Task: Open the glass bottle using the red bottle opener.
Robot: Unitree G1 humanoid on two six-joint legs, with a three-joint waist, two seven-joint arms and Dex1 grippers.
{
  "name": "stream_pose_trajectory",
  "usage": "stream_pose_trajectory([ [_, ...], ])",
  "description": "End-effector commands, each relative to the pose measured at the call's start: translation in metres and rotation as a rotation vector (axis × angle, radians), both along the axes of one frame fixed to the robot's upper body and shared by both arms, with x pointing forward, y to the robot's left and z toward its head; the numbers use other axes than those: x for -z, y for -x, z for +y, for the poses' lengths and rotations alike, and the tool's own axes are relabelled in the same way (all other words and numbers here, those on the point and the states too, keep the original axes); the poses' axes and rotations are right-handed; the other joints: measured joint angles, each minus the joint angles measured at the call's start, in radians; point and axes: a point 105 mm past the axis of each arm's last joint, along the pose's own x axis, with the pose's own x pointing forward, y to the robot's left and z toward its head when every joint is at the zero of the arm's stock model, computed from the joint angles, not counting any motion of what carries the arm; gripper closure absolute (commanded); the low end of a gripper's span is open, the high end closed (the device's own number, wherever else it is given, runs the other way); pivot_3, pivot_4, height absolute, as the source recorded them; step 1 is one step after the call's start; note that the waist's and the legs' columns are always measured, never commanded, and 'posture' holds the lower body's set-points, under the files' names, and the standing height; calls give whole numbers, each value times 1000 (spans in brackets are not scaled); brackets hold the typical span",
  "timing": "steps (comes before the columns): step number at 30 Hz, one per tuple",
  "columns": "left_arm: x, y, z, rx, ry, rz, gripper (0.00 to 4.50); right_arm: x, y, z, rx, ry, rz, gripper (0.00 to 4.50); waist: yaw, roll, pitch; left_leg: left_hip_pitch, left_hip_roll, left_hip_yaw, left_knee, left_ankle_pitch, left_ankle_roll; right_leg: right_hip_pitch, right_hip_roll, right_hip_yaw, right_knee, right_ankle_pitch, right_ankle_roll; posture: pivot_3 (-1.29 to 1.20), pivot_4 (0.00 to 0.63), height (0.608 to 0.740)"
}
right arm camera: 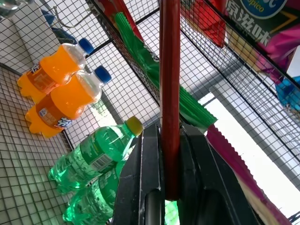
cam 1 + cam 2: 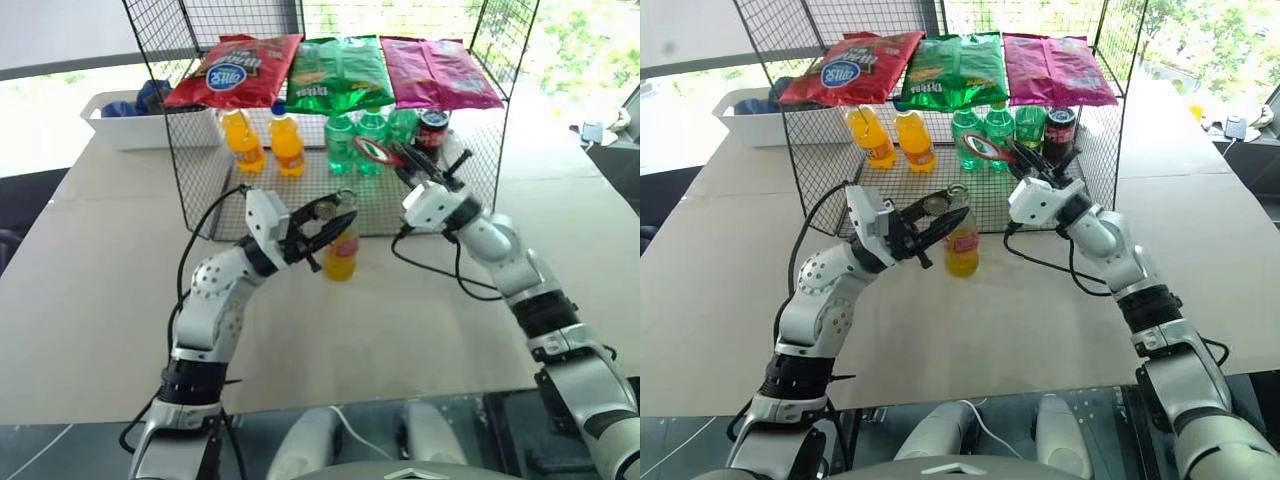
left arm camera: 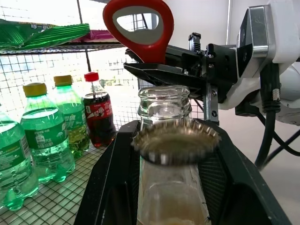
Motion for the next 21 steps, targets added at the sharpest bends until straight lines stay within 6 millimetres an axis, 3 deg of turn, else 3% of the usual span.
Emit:
stream_pose_trajectory([
  [1,17,-4,5,-44,-49,58,1940,-14,8,1,-12,-77,-23,4500,-1,1,0,0,0,0,0,0,0,-1,0,0,0,0,0,0,150,740],
  [3,17,-3,5,-47,-50,58,1246,-12,9,3,-14,-84,-12,4500,-1,1,1,-2,0,0,-1,0,0,-2,0,1,0,0,0,0,150,740],
  [5,18,-4,5,-46,-50,60,279,-10,10,3,-13,-88,-2,4500,-1,1,1,-7,0,0,0,0,0,-7,0,1,0,0,0,0,150,740],
  [6,18,-3,5,-46,-49,61,54,-10,10,3,-13,-89,1,4500,-1,1,1,-9,0,0,0,0,0,-8,0,0,0,0,0,0,150,740],
  [16,20,-2,5,-46,-50,70,54,-2,10,-3,0,-101,47,4500,-2,1,1,-9,0,0,0,0,0,-8,0,0,0,0,0,0,150,740],
  [21,23,3,8,-31,-54,93,54,26,13,-4,-51,-222,347,4500,-2,1,1,-9,0,0,0,0,0,-8,0,0,0,0,0,0,150,740],
])
